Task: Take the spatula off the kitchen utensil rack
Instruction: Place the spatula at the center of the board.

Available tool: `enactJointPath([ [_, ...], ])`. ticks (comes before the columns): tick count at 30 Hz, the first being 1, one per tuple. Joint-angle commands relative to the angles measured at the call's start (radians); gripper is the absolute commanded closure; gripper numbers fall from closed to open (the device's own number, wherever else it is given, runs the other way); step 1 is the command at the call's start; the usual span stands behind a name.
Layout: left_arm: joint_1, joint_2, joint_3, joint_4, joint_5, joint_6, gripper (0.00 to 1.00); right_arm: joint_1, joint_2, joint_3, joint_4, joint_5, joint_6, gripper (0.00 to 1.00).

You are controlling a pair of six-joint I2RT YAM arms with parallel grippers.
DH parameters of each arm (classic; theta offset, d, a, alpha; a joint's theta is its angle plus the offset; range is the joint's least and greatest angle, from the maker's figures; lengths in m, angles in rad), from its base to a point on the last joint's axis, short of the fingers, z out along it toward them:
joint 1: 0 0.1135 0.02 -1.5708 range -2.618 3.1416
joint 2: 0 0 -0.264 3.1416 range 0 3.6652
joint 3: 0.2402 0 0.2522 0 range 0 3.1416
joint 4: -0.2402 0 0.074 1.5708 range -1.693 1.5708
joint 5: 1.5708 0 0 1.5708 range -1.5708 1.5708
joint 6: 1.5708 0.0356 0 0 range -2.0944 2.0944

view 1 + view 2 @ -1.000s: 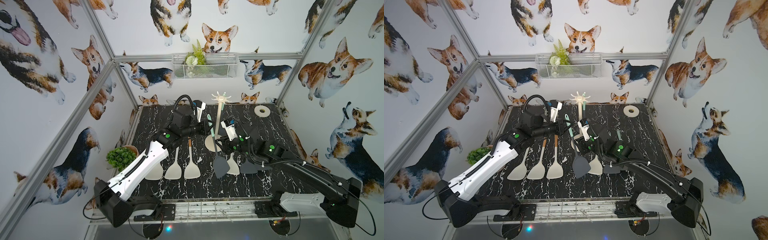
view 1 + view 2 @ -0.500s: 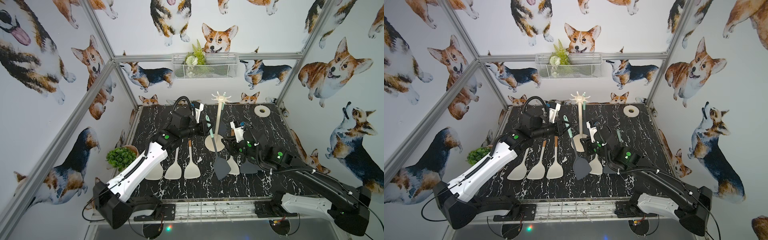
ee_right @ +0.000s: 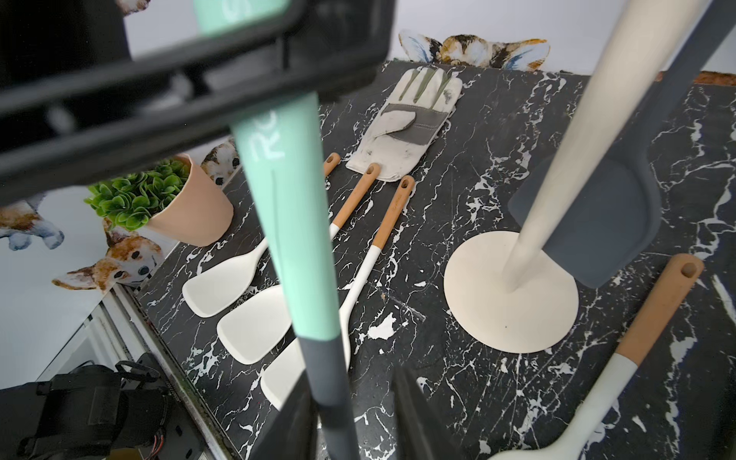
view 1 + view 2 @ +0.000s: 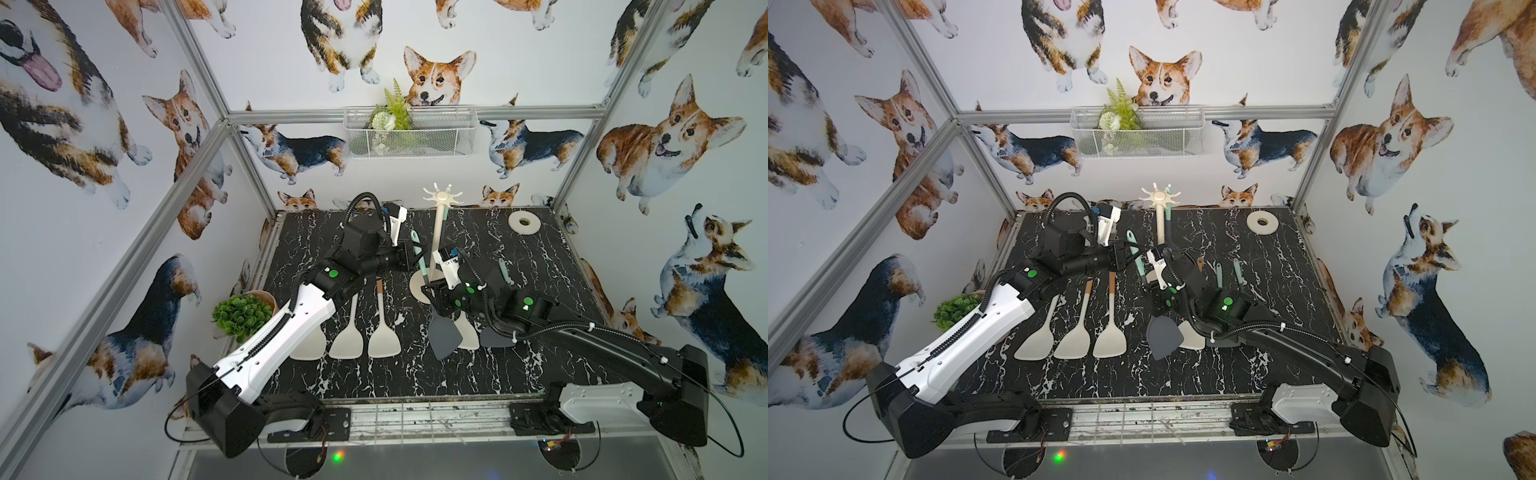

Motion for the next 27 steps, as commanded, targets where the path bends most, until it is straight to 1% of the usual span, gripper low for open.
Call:
enactJointPath([
  [1,0.007,-0.013,0.005,0.025,0.027,-0.007,1.00,0.000,0.002,0.017,-0.027,0.054,0.006,1.00],
  [4,0.013,-0.021,0.003,0.014,0.040,0.017,1.00,-0.003,-0.035,0.022,-0.078,0.101,-0.039,1.00],
  [6,0.021,-0.030,0.001,0.014,0.058,0.036,0.99,-0.023,-0.071,0.027,-0.128,0.118,-0.079,1.00],
  [7,0.022,-0.034,0.000,0.015,0.065,0.044,0.92,-0.039,-0.088,0.027,-0.148,0.118,-0.086,1.00],
  [8,0.024,-0.038,-0.001,0.017,0.071,0.051,0.84,-0.077,-0.113,0.026,-0.180,0.103,-0.090,1.00],
  [10,0.026,-0.048,0.000,0.023,0.085,0.078,0.54,-0.169,-0.197,0.018,-0.234,0.058,-0.100,1.00],
  [11,0.026,-0.053,0.000,0.023,0.086,0.088,0.46,-0.201,-0.220,0.018,-0.256,0.051,-0.109,1.00],
  [13,0.027,-0.063,-0.001,0.019,0.083,0.109,0.38,-0.264,-0.259,0.024,-0.300,0.035,-0.137,1.00],
  [15,0.031,-0.073,-0.003,0.013,0.072,0.134,0.35,-0.341,-0.291,0.041,-0.359,0.023,-0.175,1.00],
  [16,0.037,-0.075,-0.001,0.010,0.078,0.147,0.34,-0.399,-0.305,0.056,-0.400,0.004,-0.214,1.00],
  [17,0.041,-0.074,0.001,0.008,0.085,0.157,0.34,-0.487,-0.309,0.080,-0.462,-0.030,-0.278,1.00],
  [18,0.048,-0.071,0.004,0.004,0.100,0.179,0.34,-0.592,-0.292,0.107,-0.533,-0.069,-0.348,1.00],
  [20,0.056,-0.056,0.004,0.004,0.123,0.225,0.34,-0.682,-0.260,0.119,-0.581,-0.079,-0.413,1.00],
  [21,0.061,-0.049,0.000,0.009,0.133,0.245,0.34,-0.729,-0.238,0.117,-0.596,-0.055,-0.440,1.00],
  [24,0.078,-0.020,-0.017,0.041,0.164,0.273,0.34,-0.784,-0.196,0.097,-0.592,-0.004,-0.506,1.00],
  [27,0.095,0.005,-0.036,0.088,0.223,0.270,0.34,-0.820,-0.127,0.064,-0.548,0.091,-0.652,1.00],
])
